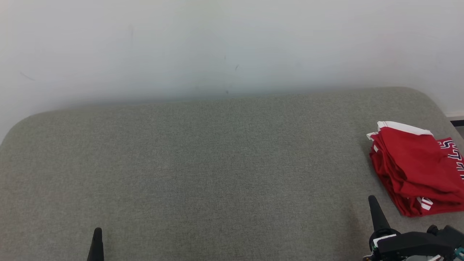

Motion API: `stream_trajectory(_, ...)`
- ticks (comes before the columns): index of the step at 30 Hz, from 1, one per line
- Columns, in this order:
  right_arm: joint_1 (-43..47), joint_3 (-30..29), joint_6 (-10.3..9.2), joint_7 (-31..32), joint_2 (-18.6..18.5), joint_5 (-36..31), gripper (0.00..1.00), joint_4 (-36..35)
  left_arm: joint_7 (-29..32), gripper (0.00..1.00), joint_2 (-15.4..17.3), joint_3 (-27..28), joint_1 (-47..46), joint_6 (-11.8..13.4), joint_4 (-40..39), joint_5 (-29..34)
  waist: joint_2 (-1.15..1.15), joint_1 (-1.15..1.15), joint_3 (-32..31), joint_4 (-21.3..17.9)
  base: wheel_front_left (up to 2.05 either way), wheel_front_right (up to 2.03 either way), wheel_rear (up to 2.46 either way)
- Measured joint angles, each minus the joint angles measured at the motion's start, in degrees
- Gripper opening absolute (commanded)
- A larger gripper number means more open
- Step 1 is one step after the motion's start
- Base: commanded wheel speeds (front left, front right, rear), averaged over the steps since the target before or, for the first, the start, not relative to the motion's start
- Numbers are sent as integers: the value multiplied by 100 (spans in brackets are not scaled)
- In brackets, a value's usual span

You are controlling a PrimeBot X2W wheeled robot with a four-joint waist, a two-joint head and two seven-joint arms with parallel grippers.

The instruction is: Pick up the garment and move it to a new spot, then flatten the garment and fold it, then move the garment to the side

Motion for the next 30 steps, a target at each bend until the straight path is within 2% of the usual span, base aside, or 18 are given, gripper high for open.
stream_trajectory(30,-83,-291,0,394,58,1483,0,-201,393,0,21,-51,-377,0,12,-1478,0,0,81,171,0,0,0)
